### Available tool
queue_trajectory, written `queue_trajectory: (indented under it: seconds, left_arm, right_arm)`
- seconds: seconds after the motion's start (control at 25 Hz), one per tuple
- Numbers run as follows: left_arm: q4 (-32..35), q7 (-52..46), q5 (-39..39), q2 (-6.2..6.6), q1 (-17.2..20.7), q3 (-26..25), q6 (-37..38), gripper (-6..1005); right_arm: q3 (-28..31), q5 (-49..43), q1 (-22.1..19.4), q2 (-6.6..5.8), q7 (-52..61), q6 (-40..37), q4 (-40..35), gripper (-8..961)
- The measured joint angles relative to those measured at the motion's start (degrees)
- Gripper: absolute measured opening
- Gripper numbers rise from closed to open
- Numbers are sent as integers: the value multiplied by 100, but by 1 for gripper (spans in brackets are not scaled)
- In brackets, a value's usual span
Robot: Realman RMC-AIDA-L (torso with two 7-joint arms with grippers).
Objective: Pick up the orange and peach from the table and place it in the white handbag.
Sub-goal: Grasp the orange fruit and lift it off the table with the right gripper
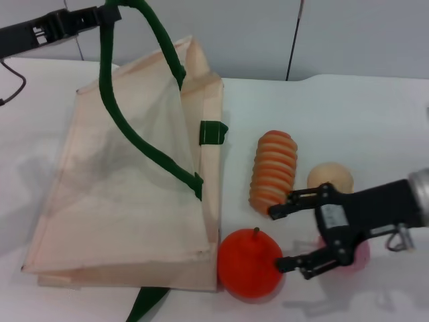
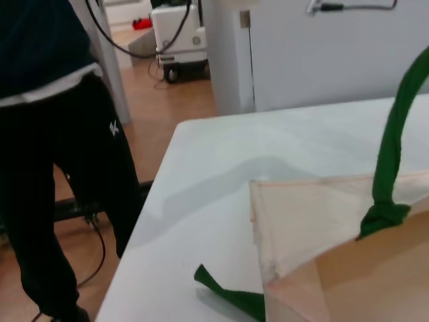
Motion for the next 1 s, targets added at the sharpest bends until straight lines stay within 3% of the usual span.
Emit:
queue_trajectory:
  seconds: [0.24,0.52,1.0]
  left_arm:
    - [0,-26,-7,22,18,-114,-21,141]
    - [0,-46,-7,30,13,-125,-29,140]
    - [-5,-97,-6,34,-18,-140,-168,139]
  right_arm:
    - [-372,-8,328,2,5,824,573,879]
    - [-789,-8,481,2,131,1273,908,874]
    - [-1007,-4,718,1,331,2217,1428,862]
